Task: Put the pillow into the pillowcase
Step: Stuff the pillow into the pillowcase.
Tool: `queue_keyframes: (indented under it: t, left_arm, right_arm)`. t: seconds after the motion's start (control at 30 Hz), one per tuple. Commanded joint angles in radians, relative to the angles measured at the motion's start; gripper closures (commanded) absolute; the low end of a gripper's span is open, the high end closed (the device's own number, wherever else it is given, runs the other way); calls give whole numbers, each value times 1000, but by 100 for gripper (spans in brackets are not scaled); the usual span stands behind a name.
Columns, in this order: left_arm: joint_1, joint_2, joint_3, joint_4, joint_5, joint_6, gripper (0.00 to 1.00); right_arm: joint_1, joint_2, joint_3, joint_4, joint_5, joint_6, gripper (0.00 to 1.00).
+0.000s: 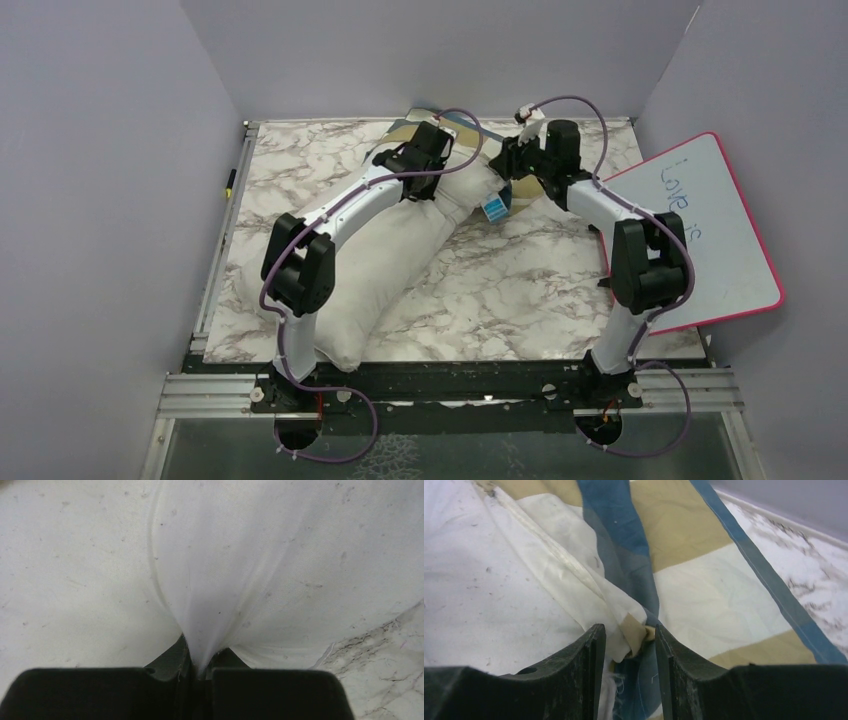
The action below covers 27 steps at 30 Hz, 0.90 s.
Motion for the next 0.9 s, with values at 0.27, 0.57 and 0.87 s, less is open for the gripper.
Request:
queue_keyframes:
  t: [0.27, 0.57, 0.87]
  left_arm:
    - [4, -28, -20, -15, 17, -18, 100]
    - [18, 8, 7, -24, -75, -79, 100]
    - [163, 58, 23, -74, -195, -327, 100]
  right_arm:
    - [-2, 199, 196, -63, -269, -199, 48]
    - [-2, 307, 290, -77, -327, -175, 100]
    - [-53, 12, -26, -90, -505, -127, 100]
